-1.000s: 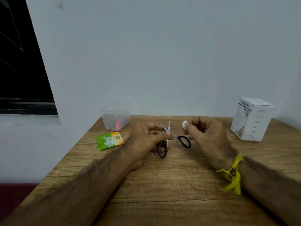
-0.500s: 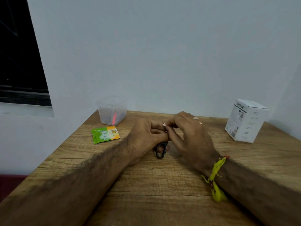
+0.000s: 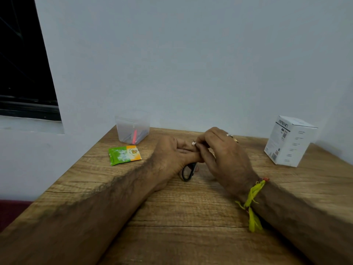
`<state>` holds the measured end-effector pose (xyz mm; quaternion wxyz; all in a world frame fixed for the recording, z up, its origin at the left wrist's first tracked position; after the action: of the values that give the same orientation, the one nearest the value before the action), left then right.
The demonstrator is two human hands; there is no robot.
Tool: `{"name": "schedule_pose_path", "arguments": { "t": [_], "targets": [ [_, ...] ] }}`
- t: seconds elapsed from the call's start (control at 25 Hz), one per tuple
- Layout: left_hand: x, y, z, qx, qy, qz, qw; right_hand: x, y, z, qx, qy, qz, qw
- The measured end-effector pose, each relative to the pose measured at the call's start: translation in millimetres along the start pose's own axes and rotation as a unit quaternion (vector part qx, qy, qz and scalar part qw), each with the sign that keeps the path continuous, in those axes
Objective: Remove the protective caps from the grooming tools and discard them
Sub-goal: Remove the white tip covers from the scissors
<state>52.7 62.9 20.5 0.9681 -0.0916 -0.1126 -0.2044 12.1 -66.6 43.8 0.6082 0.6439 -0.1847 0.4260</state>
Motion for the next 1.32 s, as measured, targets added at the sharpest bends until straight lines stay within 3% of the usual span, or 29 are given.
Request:
{"name": "schedule_pose_path", "arguments": {
  "t": [0.4,0.72,1.32],
  "targets": [
    [0,-3,-1,0.005,0.009,-0.01,1.0,1,0,2,0.004,-0.024,0.008,1.0],
    [1,0,-3,-0.007,0.022,0.002,1.0,-2,-2,6,0.01,0.024,-0.035,0.999],
    [5,3,-6,0.001,0.019,-0.002,1.0,-3,7,8,-0.072,0.073,-0.028,0.994]
  ]
}}
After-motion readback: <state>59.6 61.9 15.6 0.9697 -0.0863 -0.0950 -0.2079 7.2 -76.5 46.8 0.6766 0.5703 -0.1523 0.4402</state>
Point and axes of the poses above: each hand's wrist, its own x-axis towards the middle knuckle, its own y-axis out of the back of the hand, z = x × y, the point moved 5 cm from there along x, towards the middle knuckle, and after that the axes turned 10 degrees about -x, right-handed, at the moved point
